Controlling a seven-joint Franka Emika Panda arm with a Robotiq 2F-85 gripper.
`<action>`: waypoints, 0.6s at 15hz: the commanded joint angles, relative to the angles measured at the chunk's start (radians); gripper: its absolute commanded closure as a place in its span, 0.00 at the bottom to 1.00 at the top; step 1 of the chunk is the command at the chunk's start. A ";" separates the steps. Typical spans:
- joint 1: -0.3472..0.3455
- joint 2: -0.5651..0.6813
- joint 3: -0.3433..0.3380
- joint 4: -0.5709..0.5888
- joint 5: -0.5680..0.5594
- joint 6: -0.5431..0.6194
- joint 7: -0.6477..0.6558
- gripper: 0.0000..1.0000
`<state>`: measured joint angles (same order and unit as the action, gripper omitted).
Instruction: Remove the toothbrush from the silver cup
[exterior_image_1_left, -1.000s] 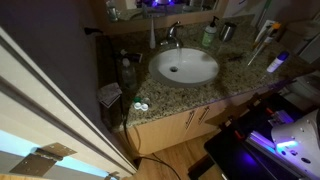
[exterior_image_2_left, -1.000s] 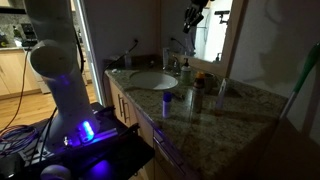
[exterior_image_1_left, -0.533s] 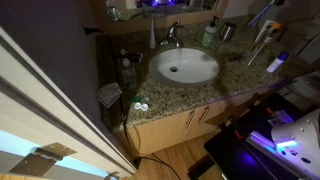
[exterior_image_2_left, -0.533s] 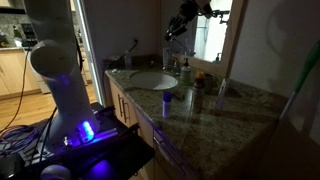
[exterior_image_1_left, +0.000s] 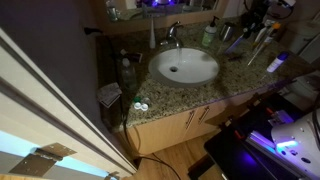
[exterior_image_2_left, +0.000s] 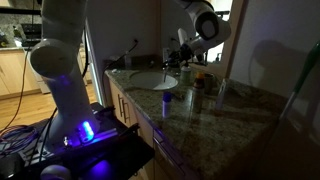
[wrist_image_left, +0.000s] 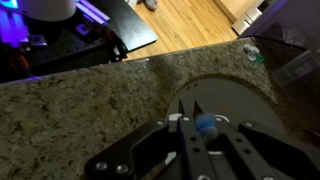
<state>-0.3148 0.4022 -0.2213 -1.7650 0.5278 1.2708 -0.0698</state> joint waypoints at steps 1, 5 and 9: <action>-0.015 0.091 0.005 0.060 0.144 0.099 0.078 0.98; 0.028 0.054 -0.008 0.057 0.100 0.301 0.107 0.98; 0.043 0.051 -0.006 0.075 -0.040 0.369 0.168 0.80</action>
<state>-0.2867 0.4656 -0.2212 -1.6891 0.5727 1.6008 0.0547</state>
